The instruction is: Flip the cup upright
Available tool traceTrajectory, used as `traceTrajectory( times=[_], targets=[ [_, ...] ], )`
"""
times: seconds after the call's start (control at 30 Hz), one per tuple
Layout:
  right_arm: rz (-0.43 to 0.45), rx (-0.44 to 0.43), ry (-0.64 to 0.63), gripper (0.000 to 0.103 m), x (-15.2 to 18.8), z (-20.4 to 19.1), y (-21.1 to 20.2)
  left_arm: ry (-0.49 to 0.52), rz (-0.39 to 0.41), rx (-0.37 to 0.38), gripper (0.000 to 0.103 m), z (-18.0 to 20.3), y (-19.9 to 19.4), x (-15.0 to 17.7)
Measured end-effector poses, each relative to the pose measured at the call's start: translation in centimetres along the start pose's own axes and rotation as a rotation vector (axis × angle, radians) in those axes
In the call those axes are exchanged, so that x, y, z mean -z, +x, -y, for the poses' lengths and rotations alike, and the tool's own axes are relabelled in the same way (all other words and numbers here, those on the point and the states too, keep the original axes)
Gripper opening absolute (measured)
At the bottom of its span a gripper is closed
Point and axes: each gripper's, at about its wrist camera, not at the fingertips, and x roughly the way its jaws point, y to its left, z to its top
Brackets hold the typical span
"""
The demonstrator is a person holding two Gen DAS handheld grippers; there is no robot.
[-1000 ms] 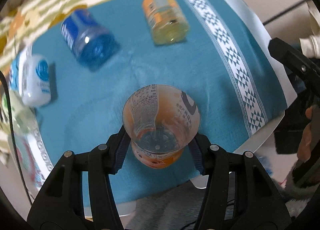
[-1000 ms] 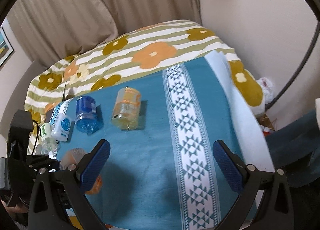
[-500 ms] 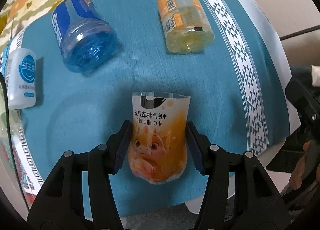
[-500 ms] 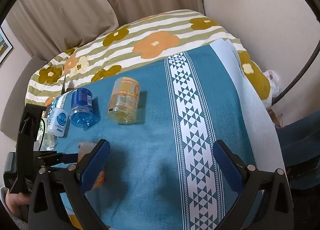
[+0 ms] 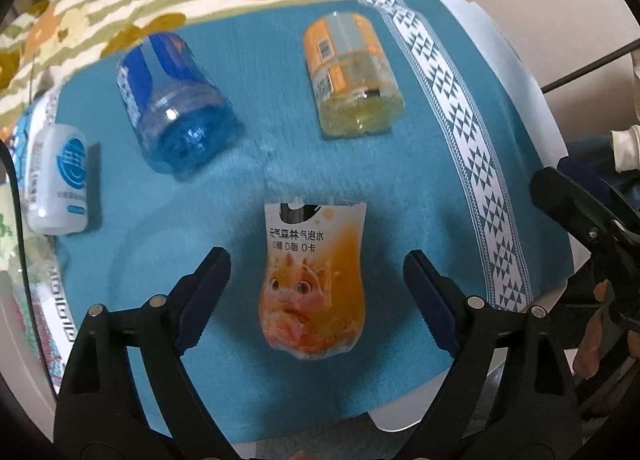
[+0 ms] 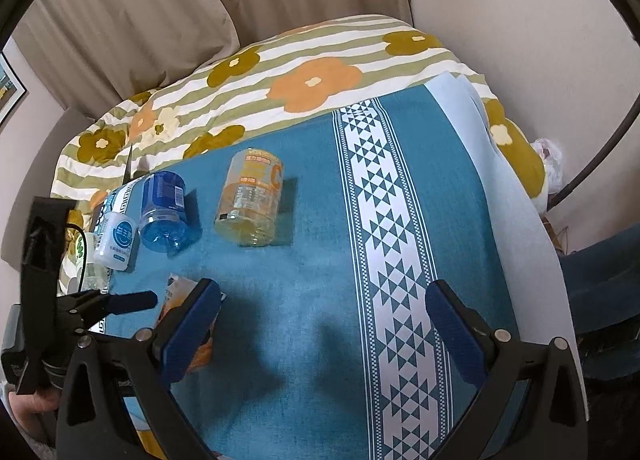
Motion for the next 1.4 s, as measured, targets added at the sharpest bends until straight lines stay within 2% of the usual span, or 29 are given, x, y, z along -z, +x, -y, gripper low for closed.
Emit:
traceTrajectory(
  times=[0.17,0.23,0.47,0.63,0.77,0.9,1.0,1.1,1.2,1.27,1.37,1.4],
  targets=[
    [-0.021,-0.029,0.017,0.102,-0.4,-0.7,-0.3,-0.008,0.058,-0.021,0.094,-1.1,-2.6,0.4],
    [-0.043,-0.046,0.023,0.102,-0.8,-1.2,-0.4,-0.01,0.09,-0.057,0.101,-1.8,-4.0,0.9],
    [-0.249,-0.101,0.017,0.102,-2.9,-4.0,2.0,-0.044,0.147,-0.146,0.103,-5.1,-6.8,3.2],
    [-0.395,-0.192,0.049,0.102,-3.5,-6.5,4.7,-0.07,0.171,-0.147,0.103,-7.6,-7.3,5.3],
    [-0.47,-0.214,0.11,0.101,-3.0,-7.7,7.0,-0.086,0.179,-0.153,0.103,-9.1,-7.0,6.5],
    [-0.526,-0.218,0.158,0.088,-2.8,-8.5,9.3,-0.111,0.171,-0.127,0.103,-10.3,-6.2,7.3],
    [-0.56,-0.215,0.193,0.086,-2.7,-8.2,10.4,-0.129,0.165,-0.118,0.103,-11.3,-5.7,7.7],
    [-0.581,-0.218,0.217,0.074,-2.6,-8.0,11.2,-0.142,0.16,-0.113,0.103,-11.6,-5.3,7.7],
    [-0.602,-0.226,0.248,0.071,-2.4,-7.6,11.8,-0.153,0.159,-0.108,0.103,-12.1,-5.3,7.9],
    [-0.613,-0.24,0.264,0.066,-2.2,-7.4,12.0,-0.155,0.159,-0.106,0.103,-12.2,-5.3,7.9],
    [-0.62,-0.262,0.276,0.05,-2.1,-7.2,12.2,-0.157,0.156,-0.103,0.103,-12.2,-5.1,7.9],
    [-0.62,-0.266,0.278,0.05,-2.0,-7.2,12.3,-0.157,0.155,-0.103,0.103,-12.2,-5.1,7.9]
  ],
)
